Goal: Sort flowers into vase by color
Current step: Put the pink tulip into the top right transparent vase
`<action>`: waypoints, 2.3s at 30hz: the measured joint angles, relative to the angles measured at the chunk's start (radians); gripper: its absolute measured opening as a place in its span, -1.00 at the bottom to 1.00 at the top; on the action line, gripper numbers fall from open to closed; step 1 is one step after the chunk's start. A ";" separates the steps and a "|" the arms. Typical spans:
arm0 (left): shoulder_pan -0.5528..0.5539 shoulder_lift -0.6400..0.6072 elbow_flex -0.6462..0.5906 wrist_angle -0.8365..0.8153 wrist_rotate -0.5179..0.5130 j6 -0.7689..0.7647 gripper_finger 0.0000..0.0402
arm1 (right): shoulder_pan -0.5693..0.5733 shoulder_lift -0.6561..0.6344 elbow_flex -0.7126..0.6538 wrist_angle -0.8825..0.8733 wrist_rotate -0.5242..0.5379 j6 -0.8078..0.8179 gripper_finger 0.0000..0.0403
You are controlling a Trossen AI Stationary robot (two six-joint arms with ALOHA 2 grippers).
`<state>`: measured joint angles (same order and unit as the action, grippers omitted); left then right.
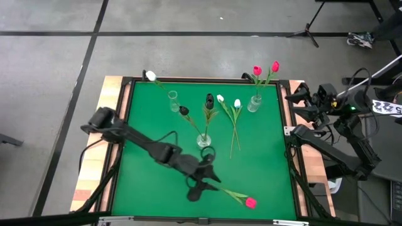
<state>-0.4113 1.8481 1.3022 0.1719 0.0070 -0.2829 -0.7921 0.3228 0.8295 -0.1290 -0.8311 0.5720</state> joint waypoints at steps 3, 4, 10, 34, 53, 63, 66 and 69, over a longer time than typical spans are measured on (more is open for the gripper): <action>0.029 0.066 0.059 -0.006 0.048 0.047 -0.29 | 0.000 -0.015 0.000 -0.003 0.000 0.000 0.22; 0.033 0.085 0.076 -0.007 0.058 0.072 -0.30 | 0.000 -0.019 0.000 -0.004 -0.001 0.000 0.22; 0.038 0.182 0.126 -0.004 0.062 0.158 -0.29 | 0.000 -0.032 0.000 -0.008 -0.036 0.022 0.22; 0.031 0.373 0.131 0.035 0.006 0.177 0.00 | 0.000 -0.032 0.000 -0.009 -0.054 0.025 0.22; 0.019 0.442 0.140 0.012 -0.115 0.195 -0.17 | 0.000 -0.032 0.000 -0.080 -0.053 0.021 0.22; -0.003 0.465 0.143 0.015 -0.123 0.182 -0.60 | 0.000 -0.032 0.000 -0.084 -0.053 0.021 0.22; -0.010 0.466 0.144 0.013 -0.126 0.183 -0.75 | 0.000 -0.032 0.000 -0.084 -0.053 0.022 0.22; -0.011 0.467 0.145 0.013 -0.121 0.155 -0.93 | 0.000 -0.032 0.000 -0.084 -0.053 0.021 0.22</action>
<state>-0.4225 2.3150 1.4471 0.1853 -0.1139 -0.1280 -0.7921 0.2909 0.8295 -0.2134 -0.8841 0.5935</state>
